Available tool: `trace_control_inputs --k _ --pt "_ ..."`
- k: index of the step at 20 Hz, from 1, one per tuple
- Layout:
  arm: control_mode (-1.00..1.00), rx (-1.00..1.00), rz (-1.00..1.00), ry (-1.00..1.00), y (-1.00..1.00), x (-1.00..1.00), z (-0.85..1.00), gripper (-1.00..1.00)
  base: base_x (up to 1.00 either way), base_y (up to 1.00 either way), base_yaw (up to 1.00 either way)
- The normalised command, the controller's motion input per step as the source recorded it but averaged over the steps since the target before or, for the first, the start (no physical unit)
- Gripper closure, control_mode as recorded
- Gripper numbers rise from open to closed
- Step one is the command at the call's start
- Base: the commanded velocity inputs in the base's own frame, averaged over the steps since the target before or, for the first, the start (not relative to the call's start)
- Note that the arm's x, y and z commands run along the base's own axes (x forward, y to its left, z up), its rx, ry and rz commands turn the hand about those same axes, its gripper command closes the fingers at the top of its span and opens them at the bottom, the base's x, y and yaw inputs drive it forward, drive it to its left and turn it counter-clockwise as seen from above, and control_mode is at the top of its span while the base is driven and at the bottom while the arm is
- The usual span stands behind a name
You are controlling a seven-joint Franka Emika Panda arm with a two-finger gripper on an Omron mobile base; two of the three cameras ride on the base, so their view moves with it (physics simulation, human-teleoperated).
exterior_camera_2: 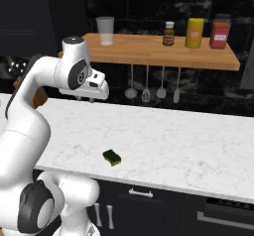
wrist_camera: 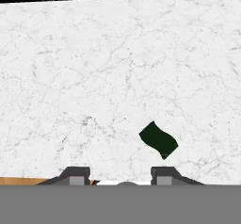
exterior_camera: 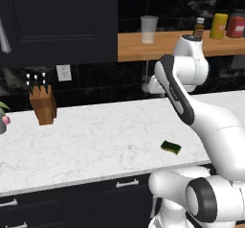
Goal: Pick up the sponge from the counter and clean the cutting board by briefly scrubbing or pressing down on the cutting board. Once finished, release the sponge.
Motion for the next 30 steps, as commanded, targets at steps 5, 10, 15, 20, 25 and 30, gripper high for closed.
trace_control_inputs --k 5,10,15,20,25,30 --pt "-1.0 0.0 0.0 0.0 0.01 -0.33 -0.01 -1.0 0.0 0.0 0.0" --pt "-1.0 -0.05 0.1 0.0 0.15 -0.7 -0.17 -1.0 0.0 0.0 0.0" --pt "-1.0 -0.02 0.36 0.02 0.0 -0.39 -0.24 -1.0 0.0 0.0 0.0" --pt "-1.0 0.0 0.5 0.09 -0.08 -0.06 -0.34 -1.0 0.0 0.0 0.0" --pt "-1.0 -0.09 0.37 0.22 -0.02 0.05 -0.43 -1.0 0.0 0.0 0.0" --pt "-1.0 -0.23 0.15 0.17 -0.14 0.0 -0.6 -1.0 0.0 0.0 0.0"
